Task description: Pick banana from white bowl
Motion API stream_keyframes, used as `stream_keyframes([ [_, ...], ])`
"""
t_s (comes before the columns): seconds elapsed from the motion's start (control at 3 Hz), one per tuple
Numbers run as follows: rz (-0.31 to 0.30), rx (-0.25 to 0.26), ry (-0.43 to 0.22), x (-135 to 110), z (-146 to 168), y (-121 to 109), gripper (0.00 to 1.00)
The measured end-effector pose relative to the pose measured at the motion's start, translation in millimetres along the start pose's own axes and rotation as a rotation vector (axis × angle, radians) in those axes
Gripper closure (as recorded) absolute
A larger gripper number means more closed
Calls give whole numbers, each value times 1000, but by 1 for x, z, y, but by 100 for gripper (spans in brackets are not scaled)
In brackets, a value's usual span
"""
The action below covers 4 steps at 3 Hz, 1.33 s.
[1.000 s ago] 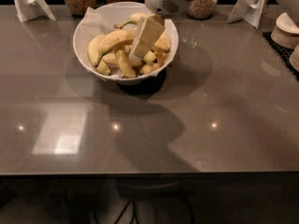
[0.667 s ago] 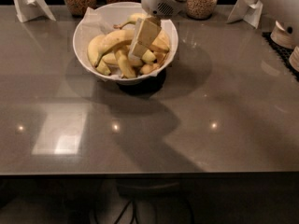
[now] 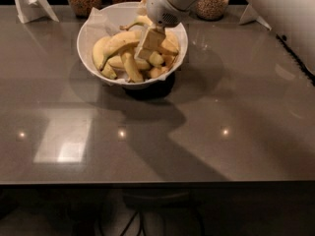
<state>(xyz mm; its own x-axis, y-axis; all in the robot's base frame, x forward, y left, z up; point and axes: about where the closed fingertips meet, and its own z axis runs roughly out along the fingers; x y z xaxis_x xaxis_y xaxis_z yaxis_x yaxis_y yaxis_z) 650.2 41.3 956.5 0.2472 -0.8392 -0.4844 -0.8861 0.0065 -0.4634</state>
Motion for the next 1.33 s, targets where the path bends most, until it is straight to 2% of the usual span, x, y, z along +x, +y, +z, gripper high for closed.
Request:
stream_keyframes([
  [0.33, 2, -8, 12, 9, 12, 2, 33],
  [1.0, 11, -5, 12, 12, 16, 0, 76],
  [1.33, 66, 4, -2, 9, 3, -4, 98],
])
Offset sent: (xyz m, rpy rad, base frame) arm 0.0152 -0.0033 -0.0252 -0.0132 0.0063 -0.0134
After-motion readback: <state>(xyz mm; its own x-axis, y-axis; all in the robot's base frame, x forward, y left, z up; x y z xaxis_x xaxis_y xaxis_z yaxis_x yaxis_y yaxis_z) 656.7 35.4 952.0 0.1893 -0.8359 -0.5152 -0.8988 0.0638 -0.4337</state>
